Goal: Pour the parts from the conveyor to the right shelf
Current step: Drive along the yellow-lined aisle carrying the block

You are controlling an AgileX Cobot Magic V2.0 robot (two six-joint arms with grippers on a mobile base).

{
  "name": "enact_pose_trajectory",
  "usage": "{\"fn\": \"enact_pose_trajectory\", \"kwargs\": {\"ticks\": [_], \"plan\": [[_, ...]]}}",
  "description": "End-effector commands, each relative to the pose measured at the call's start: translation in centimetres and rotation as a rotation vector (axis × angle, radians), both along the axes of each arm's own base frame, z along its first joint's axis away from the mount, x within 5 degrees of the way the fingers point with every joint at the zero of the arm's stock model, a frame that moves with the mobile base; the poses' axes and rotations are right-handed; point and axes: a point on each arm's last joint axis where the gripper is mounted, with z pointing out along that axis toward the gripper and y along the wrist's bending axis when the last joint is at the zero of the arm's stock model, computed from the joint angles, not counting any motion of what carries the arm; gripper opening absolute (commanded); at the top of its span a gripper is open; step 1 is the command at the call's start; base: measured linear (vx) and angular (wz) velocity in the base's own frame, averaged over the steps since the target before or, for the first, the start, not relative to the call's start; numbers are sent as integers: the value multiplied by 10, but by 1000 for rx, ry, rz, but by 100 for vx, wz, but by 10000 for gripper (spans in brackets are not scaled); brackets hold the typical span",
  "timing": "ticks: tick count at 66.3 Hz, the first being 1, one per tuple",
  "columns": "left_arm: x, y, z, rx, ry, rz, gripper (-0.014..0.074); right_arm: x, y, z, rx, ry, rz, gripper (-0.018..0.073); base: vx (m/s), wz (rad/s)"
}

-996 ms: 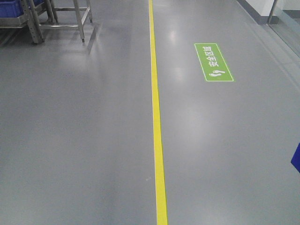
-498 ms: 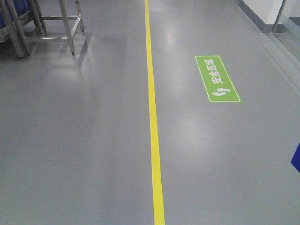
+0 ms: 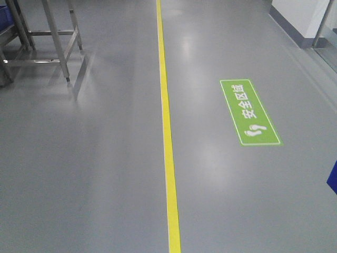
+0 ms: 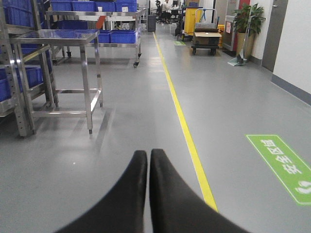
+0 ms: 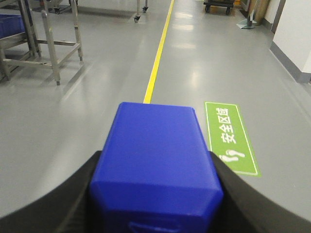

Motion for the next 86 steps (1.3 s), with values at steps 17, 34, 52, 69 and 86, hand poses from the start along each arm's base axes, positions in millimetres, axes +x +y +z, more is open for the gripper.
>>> {"fn": "enact_pose_trajectory", "kwargs": {"ticks": [17, 34, 52, 69, 86], "plan": [[1, 0, 13, -13, -82, -5, -6, 1, -1, 16, 2, -99, -10, -6, 81, 1], [1, 0, 13, -13, -82, -5, -6, 1, -1, 16, 2, -99, -10, -5, 82, 4], [1, 0, 13, -13, -82, -5, -6, 1, -1, 16, 1, -99, -10, -5, 83, -2], [1, 0, 13, -13, -82, -5, -6, 1, -1, 16, 1, -99, -10, -5, 85, -8], [1, 0, 13, -13, -82, -5, -6, 1, -1, 16, 1, -97, -10, -5, 85, -8]]}}
